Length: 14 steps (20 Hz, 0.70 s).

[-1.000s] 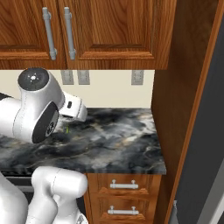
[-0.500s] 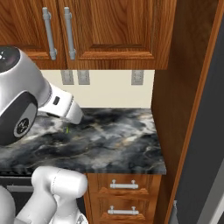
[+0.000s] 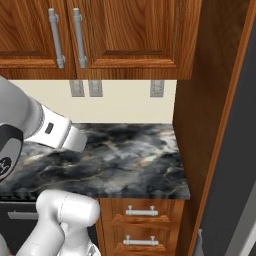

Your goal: Open the fridge, remove the mango, lemon wedge, and chicken drumstick, and place them on any counter.

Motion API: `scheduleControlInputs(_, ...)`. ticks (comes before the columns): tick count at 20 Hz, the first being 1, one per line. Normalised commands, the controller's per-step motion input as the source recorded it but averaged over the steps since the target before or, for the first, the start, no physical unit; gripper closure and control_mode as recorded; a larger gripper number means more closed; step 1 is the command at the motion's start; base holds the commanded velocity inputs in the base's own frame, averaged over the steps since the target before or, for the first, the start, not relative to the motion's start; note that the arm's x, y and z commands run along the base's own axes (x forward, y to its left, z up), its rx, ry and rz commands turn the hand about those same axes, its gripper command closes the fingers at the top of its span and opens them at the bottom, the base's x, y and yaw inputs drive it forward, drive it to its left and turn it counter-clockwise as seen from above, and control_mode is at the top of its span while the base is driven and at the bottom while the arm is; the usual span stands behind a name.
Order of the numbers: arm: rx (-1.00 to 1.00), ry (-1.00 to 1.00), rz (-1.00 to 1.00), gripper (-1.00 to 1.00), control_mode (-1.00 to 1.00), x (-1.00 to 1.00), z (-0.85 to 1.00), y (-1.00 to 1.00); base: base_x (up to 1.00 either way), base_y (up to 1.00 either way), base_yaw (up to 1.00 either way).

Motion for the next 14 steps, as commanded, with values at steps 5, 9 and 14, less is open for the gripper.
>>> scheduleControlInputs(5, 0.0, 0.0, 0.0, -1.0, -1.0, -0.01, 0.0, 0.0, 0.0, 0.0, 0.0)
scheduleControlInputs(9, 0.0, 0.0, 0.0, -1.0, -1.0, 0.0, 0.0, 0.0, 0.0, 0.0, 0.0)
scheduleControlInputs(14, 0.0, 0.0, 0.0, -1.0, -1.0, 0.0, 0.0, 0.0, 0.0, 0.0, 0.0)
